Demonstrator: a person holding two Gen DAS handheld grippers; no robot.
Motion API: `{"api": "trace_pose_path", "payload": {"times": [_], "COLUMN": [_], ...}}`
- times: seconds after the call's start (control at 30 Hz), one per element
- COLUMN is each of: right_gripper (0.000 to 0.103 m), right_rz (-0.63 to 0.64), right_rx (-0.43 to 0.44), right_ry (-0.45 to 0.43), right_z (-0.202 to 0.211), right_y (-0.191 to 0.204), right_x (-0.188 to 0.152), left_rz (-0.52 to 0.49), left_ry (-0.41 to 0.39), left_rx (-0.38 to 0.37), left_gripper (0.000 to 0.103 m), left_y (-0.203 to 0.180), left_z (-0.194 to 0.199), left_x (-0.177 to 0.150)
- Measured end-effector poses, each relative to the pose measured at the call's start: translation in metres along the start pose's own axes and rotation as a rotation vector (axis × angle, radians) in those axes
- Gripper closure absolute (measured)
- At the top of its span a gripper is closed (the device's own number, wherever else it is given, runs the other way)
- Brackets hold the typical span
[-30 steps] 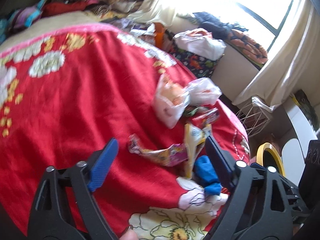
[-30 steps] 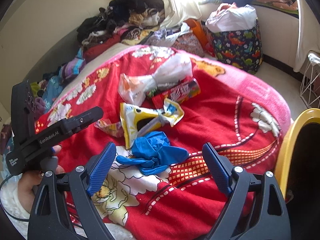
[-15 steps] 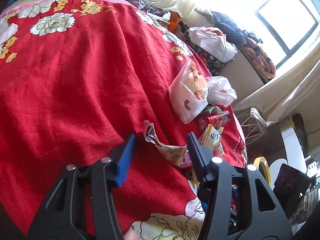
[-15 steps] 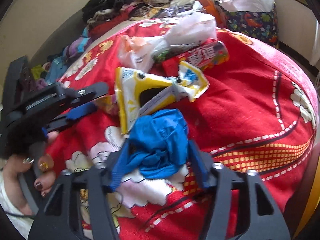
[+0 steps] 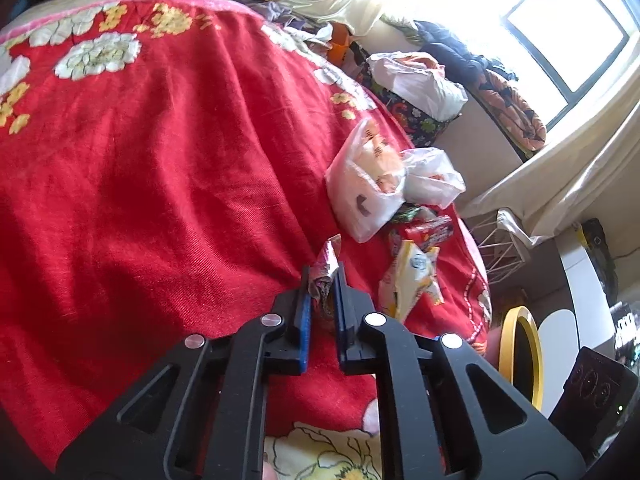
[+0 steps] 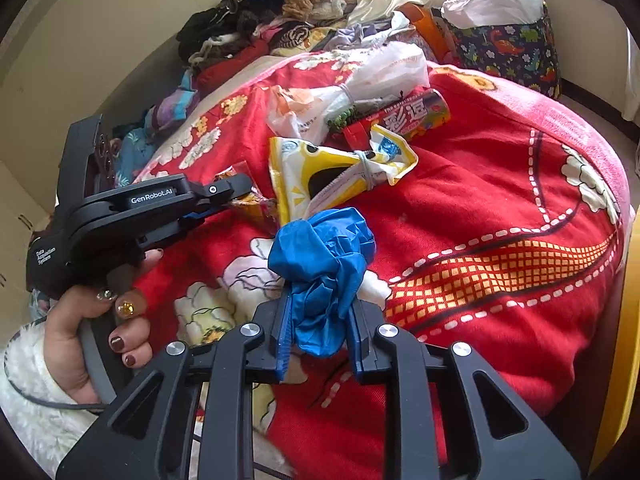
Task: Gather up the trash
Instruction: 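Grasp the blue glove with the right tool while the left tool grasps a small silver wrapper, then carry the blue glove and silver wrapper in both tools over the yellow bin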
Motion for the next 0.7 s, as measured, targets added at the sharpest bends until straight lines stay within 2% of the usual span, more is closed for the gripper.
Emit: {"api": "trace_pose_path", "payload": {"times": [0.33,0.7], "right_gripper": [0.081,0.081], "right_rz": [0.003,-0.005], "right_rx": [0.017,0.009], "right_ry": [-0.038,-0.112], "right_z": [0.023,0.055], "right_y": [0.006,0.003], "right_x": [-0.002,0.003], "left_rz": [-0.055,-0.11], "left_ry": [-0.067,-0.107], "left_rx": [-0.007,-0.036], "left_gripper": [0.099,0.099], "left_y": [-0.017,-0.048], "left_z": [0.027,0.043], "left_x": [0.014,0.024]}}
Point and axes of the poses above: each gripper's, at about its wrist camera, not at the fingertips, and z roughly against the way its jaws point, y to its left, x to its top, the point moved 4 cm from there along -z, roughly the way its jaws point, and after that the axes turned 10 degrees about -z, right-handed, at the moved point
